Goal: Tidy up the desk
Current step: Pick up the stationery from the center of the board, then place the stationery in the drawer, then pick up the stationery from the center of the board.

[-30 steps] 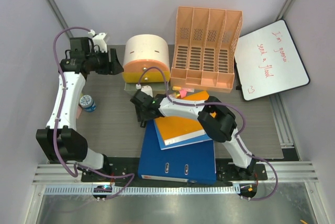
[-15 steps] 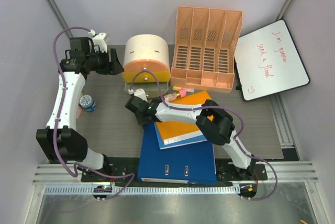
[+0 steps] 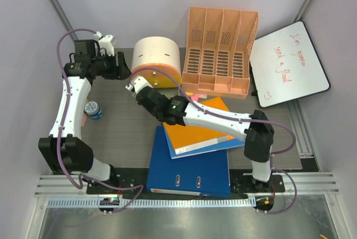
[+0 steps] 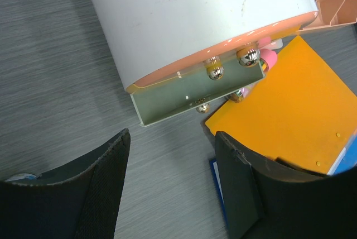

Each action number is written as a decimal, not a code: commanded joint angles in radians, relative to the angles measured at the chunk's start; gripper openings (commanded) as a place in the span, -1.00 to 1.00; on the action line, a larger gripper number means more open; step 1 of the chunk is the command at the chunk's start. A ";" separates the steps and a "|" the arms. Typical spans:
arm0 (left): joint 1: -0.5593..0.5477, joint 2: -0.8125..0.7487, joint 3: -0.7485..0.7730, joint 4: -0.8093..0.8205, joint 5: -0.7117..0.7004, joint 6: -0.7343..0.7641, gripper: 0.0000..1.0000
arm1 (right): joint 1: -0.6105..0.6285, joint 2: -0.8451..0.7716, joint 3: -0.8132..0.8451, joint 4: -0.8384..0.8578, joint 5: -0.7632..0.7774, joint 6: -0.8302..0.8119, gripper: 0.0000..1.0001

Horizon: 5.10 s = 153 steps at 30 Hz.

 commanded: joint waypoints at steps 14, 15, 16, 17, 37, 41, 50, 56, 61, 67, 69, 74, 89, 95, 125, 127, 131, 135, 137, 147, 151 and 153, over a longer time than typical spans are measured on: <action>0.006 0.013 0.043 0.014 0.015 0.001 0.26 | -0.041 0.003 -0.182 0.440 0.206 -0.882 -0.63; 0.006 0.016 0.043 0.014 0.014 0.002 0.26 | -0.041 0.011 -0.178 0.449 0.205 -0.892 -0.63; 0.006 0.019 0.044 0.014 0.012 0.002 0.26 | -0.041 0.018 -0.171 0.449 0.192 -0.907 -0.63; 0.006 0.019 0.044 0.014 0.011 0.004 0.25 | -0.041 0.034 -0.162 0.450 0.188 -0.915 -0.63; 0.007 0.030 0.046 0.025 0.006 0.007 0.26 | -0.078 0.141 -0.067 0.457 0.155 -0.879 0.02; 0.007 0.027 0.044 0.025 0.009 0.005 0.25 | -0.090 0.091 -0.075 0.461 0.191 -0.786 0.02; 0.009 0.024 0.041 0.025 0.008 0.005 0.26 | -0.295 -0.161 -0.179 0.136 0.205 -0.127 -0.08; 0.007 0.030 0.041 0.028 0.017 -0.007 0.25 | -0.421 -0.255 -0.340 0.067 0.134 0.030 -0.15; 0.007 0.034 0.047 0.020 0.020 -0.010 0.26 | -0.475 -0.236 -0.397 0.065 0.021 0.072 -0.22; 0.007 0.039 0.051 0.017 0.011 -0.002 0.25 | -0.489 -0.170 -0.424 0.099 -0.076 0.007 -0.27; 0.007 0.044 0.055 0.016 0.012 -0.002 0.25 | -0.500 -0.157 -0.423 0.111 -0.093 -0.006 -0.27; 0.007 0.050 0.064 0.011 0.011 -0.001 0.25 | -0.529 -0.109 -0.414 0.137 -0.150 -0.031 -0.27; 0.007 0.071 0.104 -0.015 -0.001 0.009 0.26 | -0.593 0.041 -0.302 0.216 -0.302 -0.131 0.00; 0.007 0.082 0.107 -0.014 -0.006 0.010 0.25 | -0.602 0.055 -0.289 0.254 -0.361 -0.200 0.03; 0.009 0.070 0.109 -0.021 -0.011 0.012 0.26 | -0.670 -0.021 -0.398 0.276 -0.553 -0.201 -0.79; 0.009 0.068 0.107 -0.020 -0.011 0.012 0.25 | -0.670 -0.061 -0.421 0.276 -0.546 -0.198 -0.91; 0.007 0.065 0.109 -0.018 -0.011 0.012 0.25 | -0.670 -0.140 -0.452 0.277 -0.542 -0.195 -0.94; 0.009 0.058 0.103 -0.018 -0.006 0.009 0.25 | -0.670 -0.127 -0.435 0.271 -0.542 -0.212 -0.56; 0.009 0.054 0.100 -0.018 -0.008 0.007 0.25 | -0.670 -0.097 -0.417 0.263 -0.547 -0.217 -0.43; 0.009 0.068 0.106 -0.015 -0.015 0.009 0.25 | -0.670 -0.014 -0.375 0.265 -0.593 -0.221 -0.39; 0.009 0.073 0.104 -0.011 -0.011 0.005 0.26 | -0.668 0.012 -0.366 0.268 -0.601 -0.221 -0.39; 0.009 0.070 0.104 -0.012 -0.011 0.005 0.25 | -0.668 0.029 -0.359 0.268 -0.605 -0.223 -0.39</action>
